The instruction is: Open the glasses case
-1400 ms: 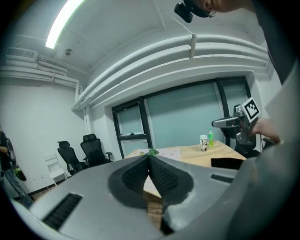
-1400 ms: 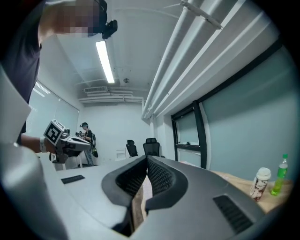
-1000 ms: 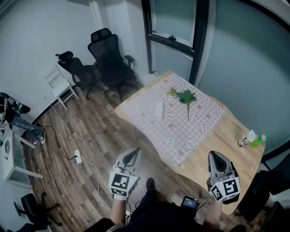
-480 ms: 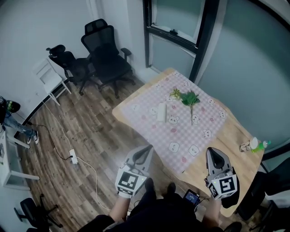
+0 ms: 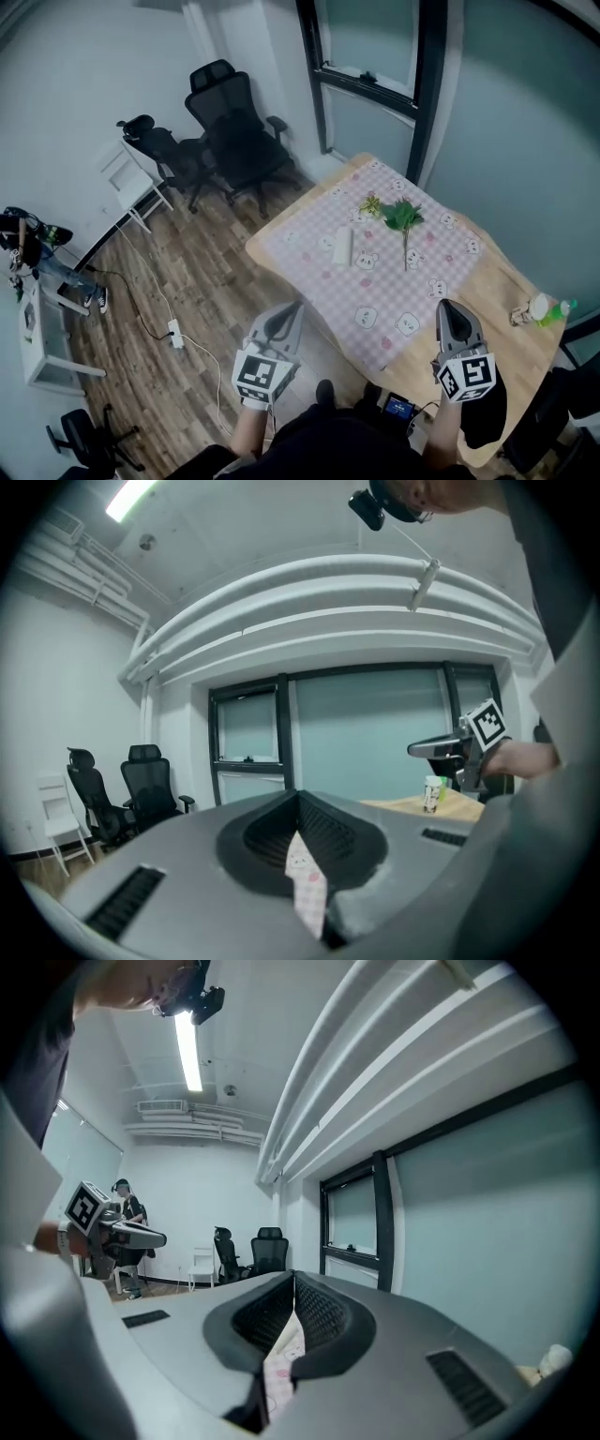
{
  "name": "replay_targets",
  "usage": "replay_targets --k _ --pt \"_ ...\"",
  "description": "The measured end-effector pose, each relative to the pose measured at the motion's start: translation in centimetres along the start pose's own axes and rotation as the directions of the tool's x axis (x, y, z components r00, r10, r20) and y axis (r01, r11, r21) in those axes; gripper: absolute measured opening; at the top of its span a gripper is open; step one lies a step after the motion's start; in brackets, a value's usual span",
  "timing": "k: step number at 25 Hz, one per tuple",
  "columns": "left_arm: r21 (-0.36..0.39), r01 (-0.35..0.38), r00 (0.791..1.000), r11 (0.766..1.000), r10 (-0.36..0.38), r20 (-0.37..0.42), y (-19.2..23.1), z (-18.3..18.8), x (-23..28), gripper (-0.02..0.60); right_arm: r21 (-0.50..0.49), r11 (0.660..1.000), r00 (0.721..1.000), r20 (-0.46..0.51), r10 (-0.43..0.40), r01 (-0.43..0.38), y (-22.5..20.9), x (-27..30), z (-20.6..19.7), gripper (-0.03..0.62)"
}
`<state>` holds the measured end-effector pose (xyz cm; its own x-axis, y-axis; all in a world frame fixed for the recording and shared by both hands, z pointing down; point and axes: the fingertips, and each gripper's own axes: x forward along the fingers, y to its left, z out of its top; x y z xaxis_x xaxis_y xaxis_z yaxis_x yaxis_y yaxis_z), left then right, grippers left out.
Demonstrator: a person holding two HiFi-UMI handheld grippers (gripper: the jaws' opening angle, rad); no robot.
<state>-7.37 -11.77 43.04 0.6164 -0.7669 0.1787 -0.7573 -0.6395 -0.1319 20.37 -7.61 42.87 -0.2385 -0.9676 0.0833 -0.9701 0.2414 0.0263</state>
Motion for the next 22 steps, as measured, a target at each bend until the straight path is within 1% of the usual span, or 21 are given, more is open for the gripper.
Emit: replay_targets --k 3,6,12,13,14,15,16,22 --pt "0.014 -0.014 1.0 1.0 0.014 0.0 -0.1 0.4 0.4 0.002 0.012 1.0 1.0 0.0 0.006 -0.006 -1.1 0.4 -0.8 0.018" --pt "0.013 -0.021 1.0 1.0 0.021 -0.013 -0.4 0.3 0.6 0.002 0.016 1.0 1.0 -0.014 0.011 -0.01 -1.8 0.8 -1.5 0.018" --pt "-0.01 -0.042 0.999 0.999 0.041 -0.022 0.3 -0.4 0.3 0.002 0.002 1.0 0.999 0.017 0.029 -0.029 -1.2 2.0 -0.9 0.021" --pt "-0.015 -0.046 0.999 0.999 0.045 -0.023 0.6 -0.6 0.4 0.002 0.001 0.999 0.999 0.021 0.033 -0.034 -1.1 2.4 -0.9 0.039" --pt "-0.02 -0.049 0.999 0.999 0.048 -0.024 0.8 -0.8 0.4 0.002 0.007 0.999 0.999 0.028 0.038 -0.038 -0.9 2.9 -0.9 0.1" --pt "-0.025 -0.052 0.998 0.998 0.051 -0.026 1.1 -0.9 0.4 0.002 0.016 0.999 0.999 0.035 0.041 -0.042 -0.8 3.3 -1.0 0.188" --pt "-0.03 -0.055 0.998 0.998 0.054 -0.029 1.4 -1.1 0.5 0.002 0.022 0.999 0.998 0.042 0.043 -0.043 -0.6 3.7 -1.0 0.206" --pt "-0.049 -0.075 0.997 0.996 0.073 -0.04 2.5 -1.9 0.6 0.002 -0.003 0.998 0.997 0.018 0.07 -0.07 0.2 5.6 -1.6 0.206"
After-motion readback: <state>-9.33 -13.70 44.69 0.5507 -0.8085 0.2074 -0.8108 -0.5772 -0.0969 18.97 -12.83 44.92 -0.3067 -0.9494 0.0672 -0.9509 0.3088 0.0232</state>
